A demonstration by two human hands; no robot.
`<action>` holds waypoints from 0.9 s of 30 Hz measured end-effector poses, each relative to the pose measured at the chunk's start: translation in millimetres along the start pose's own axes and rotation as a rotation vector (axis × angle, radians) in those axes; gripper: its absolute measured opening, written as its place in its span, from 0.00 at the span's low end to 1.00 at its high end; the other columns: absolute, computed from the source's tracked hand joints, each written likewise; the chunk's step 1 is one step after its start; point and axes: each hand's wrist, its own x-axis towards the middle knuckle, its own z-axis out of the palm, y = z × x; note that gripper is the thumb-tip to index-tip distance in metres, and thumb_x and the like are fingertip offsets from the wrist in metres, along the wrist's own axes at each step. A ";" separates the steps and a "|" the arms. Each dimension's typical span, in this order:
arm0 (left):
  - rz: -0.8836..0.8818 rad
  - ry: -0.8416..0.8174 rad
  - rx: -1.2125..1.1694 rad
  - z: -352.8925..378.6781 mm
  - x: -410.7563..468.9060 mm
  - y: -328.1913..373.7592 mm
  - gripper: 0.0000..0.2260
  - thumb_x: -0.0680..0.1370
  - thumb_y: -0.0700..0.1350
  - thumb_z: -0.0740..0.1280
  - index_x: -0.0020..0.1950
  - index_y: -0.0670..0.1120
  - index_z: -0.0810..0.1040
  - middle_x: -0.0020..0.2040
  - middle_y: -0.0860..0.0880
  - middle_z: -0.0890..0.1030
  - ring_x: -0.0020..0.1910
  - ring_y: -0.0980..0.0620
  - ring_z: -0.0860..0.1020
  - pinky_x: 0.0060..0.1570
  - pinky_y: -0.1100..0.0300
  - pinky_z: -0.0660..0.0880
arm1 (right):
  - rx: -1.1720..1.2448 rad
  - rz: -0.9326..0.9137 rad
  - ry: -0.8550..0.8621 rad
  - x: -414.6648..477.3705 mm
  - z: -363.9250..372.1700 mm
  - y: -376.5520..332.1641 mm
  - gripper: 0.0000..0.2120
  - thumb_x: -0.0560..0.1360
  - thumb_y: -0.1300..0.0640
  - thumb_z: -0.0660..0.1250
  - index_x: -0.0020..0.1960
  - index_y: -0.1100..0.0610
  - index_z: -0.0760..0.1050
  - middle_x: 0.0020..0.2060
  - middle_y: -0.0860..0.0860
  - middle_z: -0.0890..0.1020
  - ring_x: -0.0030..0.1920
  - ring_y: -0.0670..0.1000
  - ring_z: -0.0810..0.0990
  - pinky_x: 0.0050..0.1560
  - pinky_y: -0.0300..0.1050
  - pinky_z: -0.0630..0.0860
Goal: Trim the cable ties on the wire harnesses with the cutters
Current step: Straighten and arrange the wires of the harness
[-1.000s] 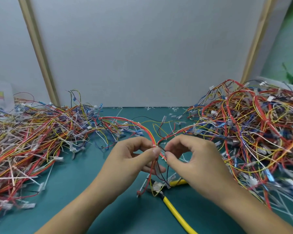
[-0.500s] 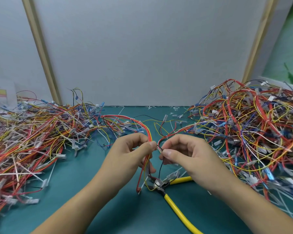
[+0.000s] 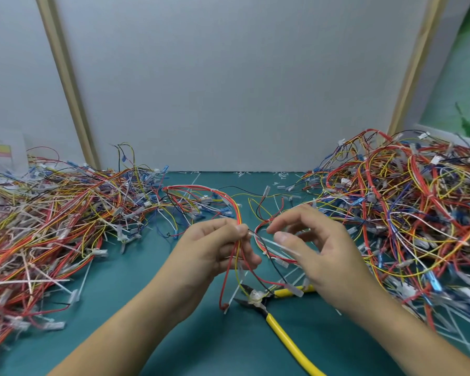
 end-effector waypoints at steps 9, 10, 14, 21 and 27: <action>0.046 0.094 0.064 0.1 0.7 -1.8 0.06 0.73 0.46 0.71 0.37 0.46 0.82 0.36 0.44 0.80 0.36 0.46 0.83 0.40 0.60 0.80 | 0.078 -0.036 0.075 -11.2 5.7 -8.2 0.17 0.70 0.36 0.66 0.54 0.42 0.76 0.45 0.44 0.80 0.45 0.49 0.81 0.43 0.44 0.80; 0.052 0.115 0.068 0.6 1.0 -0.7 0.06 0.74 0.44 0.72 0.38 0.45 0.81 0.36 0.44 0.80 0.35 0.46 0.82 0.40 0.59 0.80 | 0.061 -0.034 0.097 -12.0 6.9 -8.7 0.17 0.70 0.36 0.68 0.55 0.42 0.75 0.46 0.43 0.80 0.46 0.49 0.81 0.43 0.42 0.80; 0.062 0.162 0.060 5.2 1.7 7.2 0.06 0.77 0.41 0.69 0.42 0.40 0.81 0.35 0.43 0.81 0.34 0.47 0.82 0.38 0.61 0.80 | -0.151 -0.067 0.136 -10.6 10.4 -5.4 0.12 0.69 0.48 0.76 0.49 0.44 0.77 0.47 0.42 0.79 0.48 0.47 0.80 0.47 0.45 0.79; 0.084 0.054 0.065 11.0 -6.1 -3.7 0.09 0.76 0.41 0.67 0.36 0.44 0.80 0.35 0.44 0.81 0.35 0.50 0.79 0.41 0.62 0.77 | -0.034 0.065 0.048 -10.2 12.7 1.3 0.08 0.74 0.61 0.74 0.45 0.47 0.83 0.34 0.47 0.85 0.34 0.47 0.85 0.37 0.41 0.81; -0.063 -0.110 -0.180 -4.7 -5.0 -3.8 0.05 0.71 0.43 0.63 0.38 0.44 0.77 0.37 0.45 0.77 0.39 0.51 0.76 0.44 0.53 0.66 | 0.502 0.374 -0.125 -2.4 6.1 -1.4 0.09 0.76 0.68 0.68 0.47 0.57 0.85 0.45 0.56 0.87 0.36 0.59 0.86 0.28 0.43 0.80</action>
